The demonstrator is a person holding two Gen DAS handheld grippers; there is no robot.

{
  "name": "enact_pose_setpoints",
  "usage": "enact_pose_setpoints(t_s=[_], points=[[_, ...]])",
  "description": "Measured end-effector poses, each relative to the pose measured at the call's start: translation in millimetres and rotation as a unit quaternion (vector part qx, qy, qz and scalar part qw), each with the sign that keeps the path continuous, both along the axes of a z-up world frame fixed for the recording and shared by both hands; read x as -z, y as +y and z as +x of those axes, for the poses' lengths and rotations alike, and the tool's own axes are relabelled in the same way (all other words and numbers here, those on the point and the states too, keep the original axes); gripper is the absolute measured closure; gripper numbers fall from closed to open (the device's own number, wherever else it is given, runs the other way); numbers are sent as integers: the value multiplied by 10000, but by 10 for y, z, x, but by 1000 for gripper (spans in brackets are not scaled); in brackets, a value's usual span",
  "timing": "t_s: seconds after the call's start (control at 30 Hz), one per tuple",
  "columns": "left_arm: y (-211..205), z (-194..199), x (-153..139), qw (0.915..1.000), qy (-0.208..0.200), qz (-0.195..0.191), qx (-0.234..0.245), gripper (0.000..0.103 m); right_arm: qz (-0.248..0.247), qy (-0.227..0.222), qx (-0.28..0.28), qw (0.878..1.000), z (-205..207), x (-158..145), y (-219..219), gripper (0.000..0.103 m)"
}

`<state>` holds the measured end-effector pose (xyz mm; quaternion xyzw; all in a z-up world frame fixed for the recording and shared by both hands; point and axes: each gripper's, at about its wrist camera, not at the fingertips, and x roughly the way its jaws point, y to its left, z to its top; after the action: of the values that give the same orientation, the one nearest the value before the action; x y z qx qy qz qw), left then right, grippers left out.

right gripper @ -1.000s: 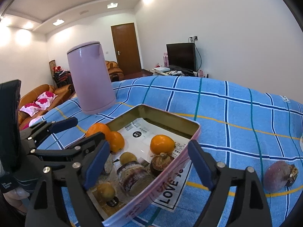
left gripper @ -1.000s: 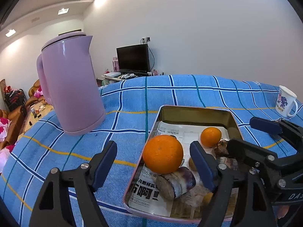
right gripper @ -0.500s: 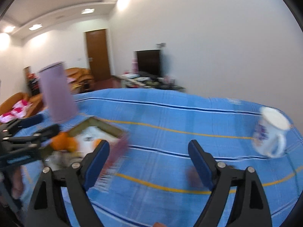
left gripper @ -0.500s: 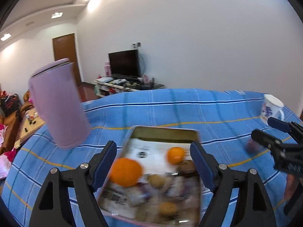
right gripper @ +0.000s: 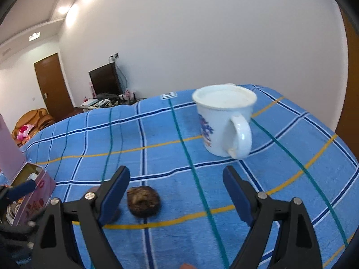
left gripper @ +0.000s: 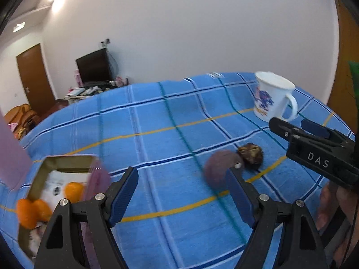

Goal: Organize fruits
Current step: 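Move both open tools toward the purple fruit and wrinkled brown fruit, then grasp the wrinkled brown fruit with the right tool while the left grasps the purple fruit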

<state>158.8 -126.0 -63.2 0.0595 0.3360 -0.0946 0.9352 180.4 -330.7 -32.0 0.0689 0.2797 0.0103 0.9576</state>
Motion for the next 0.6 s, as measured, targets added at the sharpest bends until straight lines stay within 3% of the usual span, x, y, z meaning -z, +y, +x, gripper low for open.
enact_pose_setpoints(t_s=[0.23, 0.4, 0.5, 0.6], points=[[-305, 86, 91, 9991, 83, 136, 397, 22, 469, -143, 406, 9980, -33, 4, -246, 16], [-272, 321, 243, 9977, 512, -137, 423, 23, 413, -183, 203, 9988, -39, -28, -164, 16], [-249, 354, 267, 9935, 697, -507, 747, 46, 408, -174, 136, 9989, -36, -29, -129, 16], [-261, 323, 255, 9938, 629, -468, 791, 48, 330, -98, 94, 9994, 11, -7, -85, 16]])
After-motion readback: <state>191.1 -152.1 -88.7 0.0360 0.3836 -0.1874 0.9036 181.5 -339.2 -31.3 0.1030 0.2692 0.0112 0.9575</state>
